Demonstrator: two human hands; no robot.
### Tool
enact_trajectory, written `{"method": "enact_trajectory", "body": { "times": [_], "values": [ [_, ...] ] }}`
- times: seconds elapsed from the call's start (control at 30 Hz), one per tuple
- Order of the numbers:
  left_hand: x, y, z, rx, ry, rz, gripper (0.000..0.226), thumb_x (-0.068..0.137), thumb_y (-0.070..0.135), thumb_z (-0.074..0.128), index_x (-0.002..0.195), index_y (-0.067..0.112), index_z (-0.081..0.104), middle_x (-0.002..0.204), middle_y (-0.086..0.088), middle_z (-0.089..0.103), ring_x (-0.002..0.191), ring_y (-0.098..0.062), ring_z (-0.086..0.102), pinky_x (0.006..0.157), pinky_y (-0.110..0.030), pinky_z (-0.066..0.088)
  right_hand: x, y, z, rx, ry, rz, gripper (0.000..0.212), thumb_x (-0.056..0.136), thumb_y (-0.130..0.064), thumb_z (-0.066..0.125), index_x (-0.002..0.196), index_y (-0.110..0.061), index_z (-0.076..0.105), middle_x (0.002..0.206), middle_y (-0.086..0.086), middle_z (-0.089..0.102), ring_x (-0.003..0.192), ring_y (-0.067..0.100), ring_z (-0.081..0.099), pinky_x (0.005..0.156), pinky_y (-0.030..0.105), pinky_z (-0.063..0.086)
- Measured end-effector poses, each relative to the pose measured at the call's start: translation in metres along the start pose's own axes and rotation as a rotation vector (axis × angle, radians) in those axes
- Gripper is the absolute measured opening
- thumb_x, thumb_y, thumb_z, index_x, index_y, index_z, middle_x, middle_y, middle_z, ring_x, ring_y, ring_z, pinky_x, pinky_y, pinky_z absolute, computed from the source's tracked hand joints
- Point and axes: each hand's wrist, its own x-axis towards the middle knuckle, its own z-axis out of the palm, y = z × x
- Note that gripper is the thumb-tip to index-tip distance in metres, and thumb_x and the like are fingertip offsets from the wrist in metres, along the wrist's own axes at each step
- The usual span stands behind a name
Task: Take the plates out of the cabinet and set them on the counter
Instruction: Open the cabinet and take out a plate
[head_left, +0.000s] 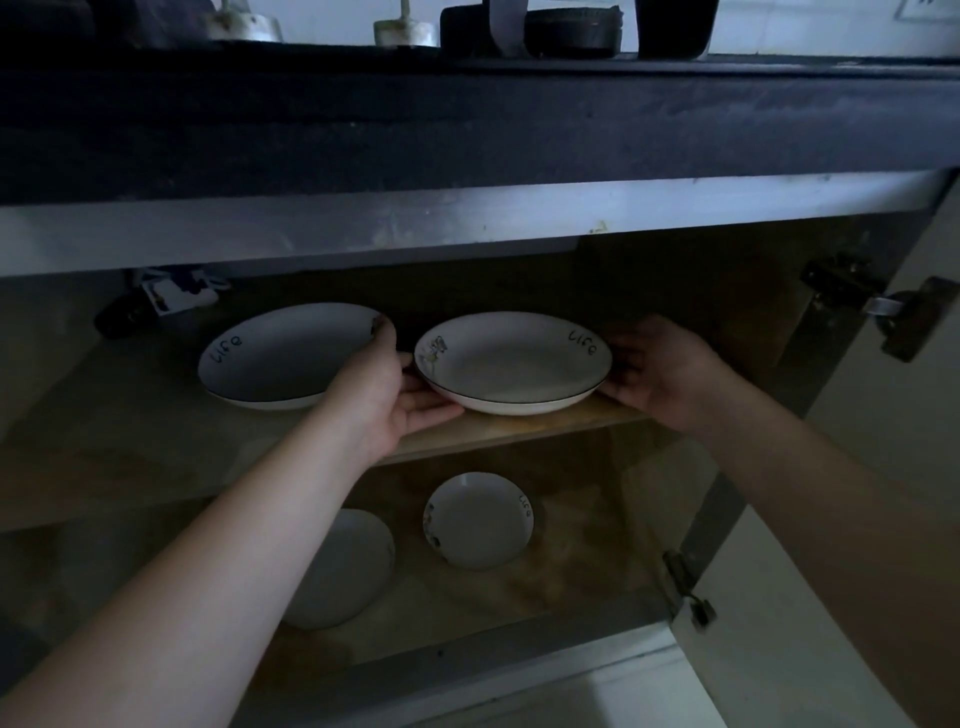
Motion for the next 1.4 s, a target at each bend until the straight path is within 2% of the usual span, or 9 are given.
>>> {"method": "enact_trajectory", "body": {
  "times": [0.17, 0.27, 0.4, 0.57, 0.77, 0.97, 1.1, 1.27, 1.4],
  "values": [
    [-0.011, -0.011, -0.011, 0.041, 0.0, 0.065, 0.023, 0.104, 0.032, 0.043, 0.101, 0.017, 0.06, 0.108, -0.012, 0.069, 0.095, -0.029, 0.07, 0.056, -0.04, 0.061, -0.026, 0.009, -0.005, 0.019, -0.042, -0.025, 0.024, 0.098, -0.02, 0.044, 0.11, -0.011, 0.063, 0.108, 0.008, 0.071, 0.087, 0.02, 0.073, 0.06, 0.032, 0.059],
    [-0.015, -0.016, -0.016, 0.049, -0.001, 0.107, 0.015, 0.102, 0.02, 0.048, 0.106, 0.018, 0.062, 0.108, -0.01, 0.072, 0.093, -0.026, 0.073, 0.058, -0.038, 0.061, -0.039, 0.013, -0.006, 0.034, -0.028, -0.033, 0.021, 0.098, -0.016, 0.05, 0.112, -0.01, 0.064, 0.105, 0.008, 0.073, 0.09, 0.02, 0.072, 0.06, 0.032, 0.06],
    [-0.02, -0.025, -0.023, 0.055, -0.022, 0.138, 0.021, 0.1, 0.014, 0.053, 0.119, 0.017, 0.061, 0.111, -0.011, 0.072, 0.09, -0.025, 0.074, 0.06, -0.038, 0.061, -0.057, 0.017, -0.014, 0.06, -0.022, -0.025, 0.019, 0.097, -0.015, 0.054, 0.111, -0.011, 0.066, 0.099, 0.007, 0.074, 0.077, 0.017, 0.075, 0.057, 0.03, 0.059],
    [-0.03, -0.04, -0.032, 0.033, -0.083, 0.147, 0.02, 0.1, 0.011, 0.052, 0.114, 0.015, 0.066, 0.101, -0.011, 0.076, 0.082, -0.024, 0.075, 0.057, -0.038, 0.06, -0.075, 0.025, -0.022, 0.027, 0.017, -0.095, 0.016, 0.094, -0.016, 0.058, 0.105, -0.014, 0.07, 0.08, -0.002, 0.078, 0.072, 0.013, 0.074, 0.054, 0.026, 0.058],
    [-0.037, -0.05, -0.042, 0.0, -0.097, 0.164, 0.018, 0.097, 0.009, 0.056, 0.102, 0.018, 0.071, 0.094, -0.007, 0.078, 0.082, -0.023, 0.075, 0.056, -0.04, 0.06, -0.081, 0.039, -0.033, -0.034, -0.023, -0.126, 0.019, 0.091, -0.015, 0.061, 0.107, -0.012, 0.069, 0.095, 0.003, 0.077, 0.08, 0.016, 0.074, 0.055, 0.027, 0.058],
    [-0.041, -0.05, -0.053, 0.052, -0.075, 0.111, 0.021, 0.097, 0.012, 0.057, 0.108, 0.02, 0.072, 0.101, -0.008, 0.077, 0.09, -0.026, 0.074, 0.058, -0.041, 0.06, -0.075, 0.053, -0.032, -0.119, -0.059, -0.124, 0.017, 0.094, -0.02, 0.058, 0.107, -0.017, 0.069, 0.099, 0.0, 0.077, 0.086, 0.016, 0.074, 0.057, 0.029, 0.058],
    [-0.058, -0.039, -0.051, 0.037, -0.045, -0.03, 0.028, 0.096, 0.014, 0.06, 0.123, 0.019, 0.067, 0.117, -0.012, 0.07, 0.107, -0.033, 0.067, 0.065, -0.044, 0.061, -0.089, 0.042, -0.028, -0.196, -0.068, -0.111, 0.018, 0.096, -0.022, 0.054, 0.105, -0.019, 0.07, 0.101, -0.001, 0.076, 0.09, 0.019, 0.073, 0.061, 0.028, 0.058],
    [-0.083, -0.023, -0.045, -0.021, -0.019, -0.099, 0.033, 0.095, 0.009, 0.059, 0.127, 0.018, 0.062, 0.12, -0.009, 0.068, 0.098, -0.023, 0.069, 0.064, -0.048, 0.06, -0.111, 0.024, -0.023, -0.237, -0.022, 0.014, 0.022, 0.1, -0.016, 0.049, 0.11, -0.022, 0.068, 0.1, -0.003, 0.076, 0.086, 0.016, 0.074, 0.06, 0.029, 0.059],
    [-0.112, -0.024, -0.048, 0.015, 0.066, -0.147, 0.03, 0.097, 0.008, 0.056, 0.116, 0.03, 0.067, 0.115, 0.001, 0.07, 0.099, -0.015, 0.068, 0.062, -0.043, 0.06, -0.144, 0.018, -0.023, -0.262, -0.041, 0.076, 0.025, 0.101, -0.015, 0.048, 0.111, -0.024, 0.069, 0.101, -0.002, 0.076, 0.082, 0.016, 0.073, 0.061, 0.029, 0.058]
  ]
}}
